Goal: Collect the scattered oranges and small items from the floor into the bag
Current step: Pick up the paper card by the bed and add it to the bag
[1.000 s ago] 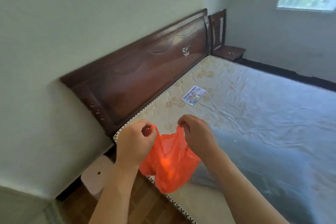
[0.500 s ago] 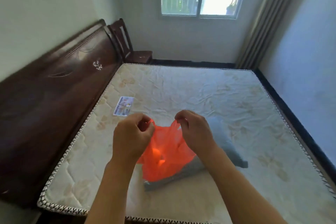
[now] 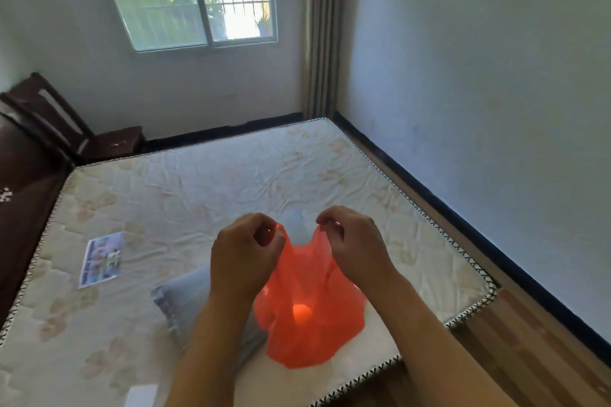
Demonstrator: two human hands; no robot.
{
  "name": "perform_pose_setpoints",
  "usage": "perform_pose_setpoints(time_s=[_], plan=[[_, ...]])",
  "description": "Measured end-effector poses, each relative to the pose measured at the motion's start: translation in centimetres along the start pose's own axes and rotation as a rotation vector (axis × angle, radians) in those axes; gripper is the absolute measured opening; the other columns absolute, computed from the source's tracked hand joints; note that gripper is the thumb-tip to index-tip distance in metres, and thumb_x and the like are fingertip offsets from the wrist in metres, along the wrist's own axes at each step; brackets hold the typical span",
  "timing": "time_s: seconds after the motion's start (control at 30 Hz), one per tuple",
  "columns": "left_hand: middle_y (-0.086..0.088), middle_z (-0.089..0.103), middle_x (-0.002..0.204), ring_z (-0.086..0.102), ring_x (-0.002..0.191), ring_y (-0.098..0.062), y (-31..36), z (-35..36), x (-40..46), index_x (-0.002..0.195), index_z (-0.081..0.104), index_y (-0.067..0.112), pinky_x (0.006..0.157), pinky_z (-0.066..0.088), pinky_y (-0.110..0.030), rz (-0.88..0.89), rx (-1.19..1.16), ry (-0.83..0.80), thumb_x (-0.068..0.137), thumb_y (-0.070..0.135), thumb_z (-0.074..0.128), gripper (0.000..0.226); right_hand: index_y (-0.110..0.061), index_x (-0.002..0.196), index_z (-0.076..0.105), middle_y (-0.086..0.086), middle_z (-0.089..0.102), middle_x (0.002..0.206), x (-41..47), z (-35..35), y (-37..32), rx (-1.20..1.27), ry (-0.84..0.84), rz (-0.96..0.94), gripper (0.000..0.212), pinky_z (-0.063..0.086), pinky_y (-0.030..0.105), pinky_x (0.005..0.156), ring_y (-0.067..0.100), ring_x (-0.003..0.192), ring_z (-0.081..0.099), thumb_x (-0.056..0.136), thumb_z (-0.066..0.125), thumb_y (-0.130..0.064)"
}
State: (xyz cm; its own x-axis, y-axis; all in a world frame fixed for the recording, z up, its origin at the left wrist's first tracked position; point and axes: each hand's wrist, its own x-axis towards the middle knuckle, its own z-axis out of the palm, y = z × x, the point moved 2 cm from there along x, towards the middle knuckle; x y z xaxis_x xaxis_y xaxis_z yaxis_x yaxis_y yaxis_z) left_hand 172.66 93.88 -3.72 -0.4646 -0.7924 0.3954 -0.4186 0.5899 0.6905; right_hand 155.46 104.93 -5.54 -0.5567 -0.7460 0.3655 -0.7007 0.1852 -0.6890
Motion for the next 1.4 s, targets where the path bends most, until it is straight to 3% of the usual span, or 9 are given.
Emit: perform_pose_setpoints(time_s=[0.47, 0.8, 1.1, 1.4], plan=[[0.014, 0.067, 0.070, 0.064, 0.068, -0.006, 14.8, 18.8, 2.8, 0.076, 0.071, 0.028, 0.066, 0.056, -0.037, 0.159, -0.060, -0.225, 0.076, 0.028, 0.070, 0.001, -0.023, 0.104, 0.075, -0.010, 0.075, 0.100, 0.8, -16.4, 17.1, -0.047, 0.153, 0.143, 0.017, 0.057, 0.034, 0.087, 0.006, 0.093, 0.069, 0.097, 0.062, -0.015], [0.014, 0.064, 0.068, 0.063, 0.067, -0.008, 22.0, 30.3, 2.4, 0.077, 0.072, 0.029, 0.065, 0.055, -0.037, 0.295, -0.036, -0.414, 0.079, 0.019, 0.076, 0.012, -0.020, 0.106, 0.075, -0.010, 0.075, 0.100, -1.7, -24.1, 26.9, -0.125, 0.248, 0.281, 0.016, 0.057, 0.027, 0.087, 0.005, 0.095, 0.068, 0.097, 0.064, -0.013], [0.012, 0.063, 0.069, 0.061, 0.067, -0.008, 24.5, 37.8, 3.8, 0.077, 0.070, 0.029, 0.062, 0.054, -0.037, 0.401, -0.078, -0.554, 0.081, 0.023, 0.074, 0.009, -0.023, 0.104, 0.079, -0.012, 0.076, 0.101, -4.6, -29.8, 30.7, -0.235, 0.426, 0.478, 0.017, 0.053, 0.019, 0.085, 0.001, 0.093, 0.067, 0.094, 0.069, -0.014], [0.011, 0.064, 0.066, 0.062, 0.064, -0.008, 27.3, 42.4, 4.9, 0.072, 0.068, 0.028, 0.062, 0.055, -0.037, 0.425, -0.303, -0.646, 0.080, 0.031, 0.070, 0.009, -0.023, 0.098, 0.078, -0.010, 0.075, 0.096, -6.0, -34.3, 30.3, -0.430, 0.528, 0.586, 0.015, 0.058, 0.029, 0.083, 0.006, 0.087, 0.068, 0.093, 0.070, -0.011]])
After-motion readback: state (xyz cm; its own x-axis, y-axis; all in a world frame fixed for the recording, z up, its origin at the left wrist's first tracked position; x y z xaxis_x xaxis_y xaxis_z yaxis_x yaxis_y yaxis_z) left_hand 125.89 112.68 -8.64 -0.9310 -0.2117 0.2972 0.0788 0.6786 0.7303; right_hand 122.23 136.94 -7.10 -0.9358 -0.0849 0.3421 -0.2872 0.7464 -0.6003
